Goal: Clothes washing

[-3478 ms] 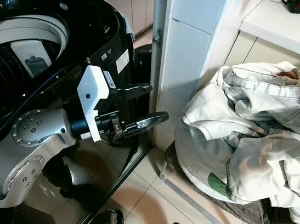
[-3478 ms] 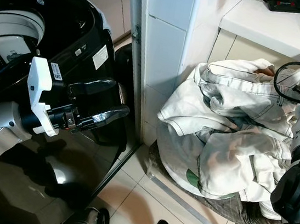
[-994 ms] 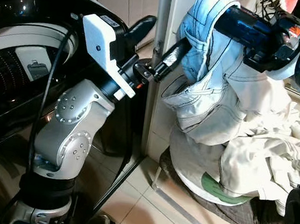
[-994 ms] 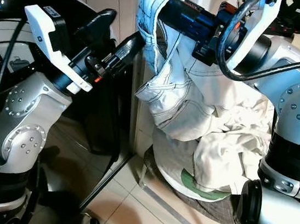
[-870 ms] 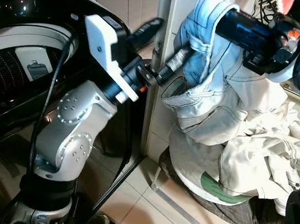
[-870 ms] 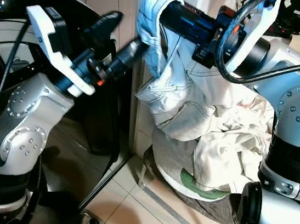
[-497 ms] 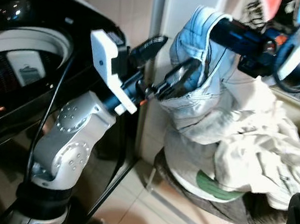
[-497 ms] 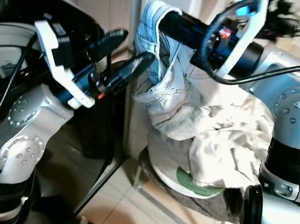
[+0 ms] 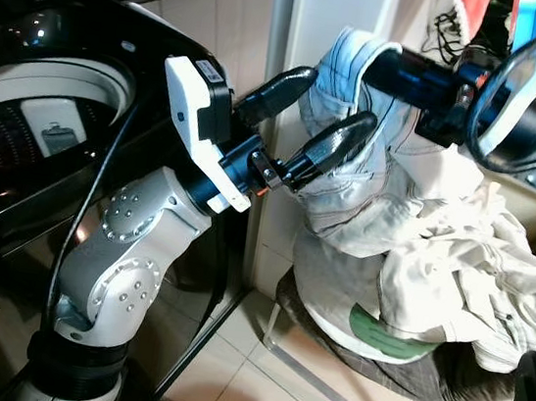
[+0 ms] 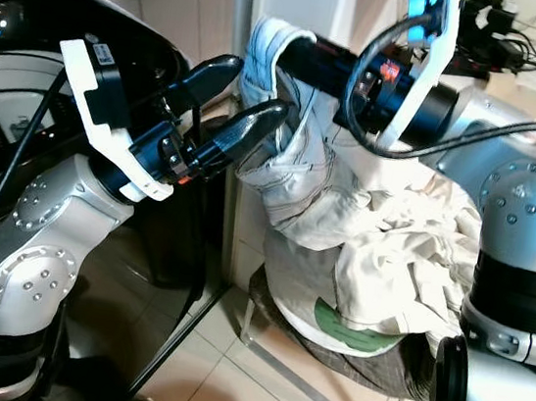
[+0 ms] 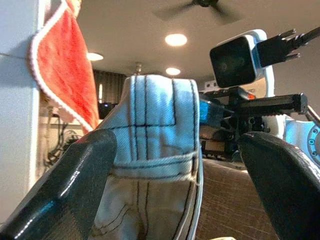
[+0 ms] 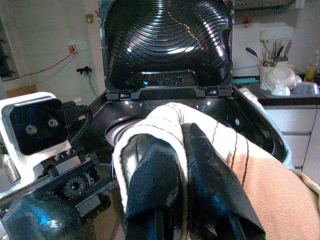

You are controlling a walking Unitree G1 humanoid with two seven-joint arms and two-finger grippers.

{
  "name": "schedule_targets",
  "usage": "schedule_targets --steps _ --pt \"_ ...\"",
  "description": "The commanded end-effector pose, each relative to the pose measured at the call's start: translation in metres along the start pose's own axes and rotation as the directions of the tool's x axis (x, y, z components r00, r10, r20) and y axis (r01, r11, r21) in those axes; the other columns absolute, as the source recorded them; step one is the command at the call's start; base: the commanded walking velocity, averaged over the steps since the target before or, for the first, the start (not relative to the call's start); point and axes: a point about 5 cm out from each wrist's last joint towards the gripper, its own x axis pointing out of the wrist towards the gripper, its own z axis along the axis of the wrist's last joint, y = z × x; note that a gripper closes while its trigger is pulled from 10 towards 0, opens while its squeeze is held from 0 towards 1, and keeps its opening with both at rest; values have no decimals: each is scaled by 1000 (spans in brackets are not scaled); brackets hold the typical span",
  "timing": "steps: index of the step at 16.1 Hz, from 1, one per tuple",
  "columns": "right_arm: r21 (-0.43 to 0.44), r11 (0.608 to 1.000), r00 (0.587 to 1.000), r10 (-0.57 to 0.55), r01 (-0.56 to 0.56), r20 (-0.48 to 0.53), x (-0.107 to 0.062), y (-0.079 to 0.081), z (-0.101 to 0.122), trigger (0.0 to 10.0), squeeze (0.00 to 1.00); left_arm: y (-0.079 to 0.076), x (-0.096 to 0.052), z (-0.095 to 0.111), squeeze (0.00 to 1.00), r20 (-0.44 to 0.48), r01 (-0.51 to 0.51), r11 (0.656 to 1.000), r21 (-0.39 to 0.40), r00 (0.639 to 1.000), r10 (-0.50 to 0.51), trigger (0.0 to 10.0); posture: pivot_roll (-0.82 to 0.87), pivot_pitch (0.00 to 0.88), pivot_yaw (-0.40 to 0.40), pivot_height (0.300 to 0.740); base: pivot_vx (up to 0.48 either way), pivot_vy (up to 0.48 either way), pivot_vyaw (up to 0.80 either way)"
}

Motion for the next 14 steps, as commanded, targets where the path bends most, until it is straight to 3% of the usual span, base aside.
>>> schedule_targets --steps 1,4,6,8,11,13,14 --pt "-27 999 1000 28 -28 13 2 5 3 0 0 -3 4 0 0 -5 34 999 -21 999 -34 10000 -39 17 21 740 0 0 0" --pt "-17 999 999 41 -41 13 7 9 0 0 0 -4 7 -7 0 -36 26 999 -20 999 -27 10000 -37 18 19 740 0 0 0" --pt "-18 997 997 70 -70 20 12 14 0 0 0 8 13 -16 0 -65 -74 997 36 995 76 10000 -40 16 22 740 0 0 0" --pt "-18 997 997 76 -76 20 13 16 0 0 0 14 16 -17 0 -67 -114 991 64 991 118 10000 -40 16 22 740 0 0 0" --pt "-20 998 998 63 -63 18 13 16 -1 0 0 21 14 -16 0 -66 -155 986 56 985 158 9569 -43 10 27 740 0 0 0" --pt "-21 998 998 54 -54 19 12 16 0 0 0 22 13 -14 0 -44 -163 986 32 985 165 235 -43 10 27 740 0 0 0" --pt "-23 999 999 50 -50 19 12 15 0 0 0 22 12 -13 0 -33 -165 986 27 986 166 0 -43 10 27 740 0 0 0"
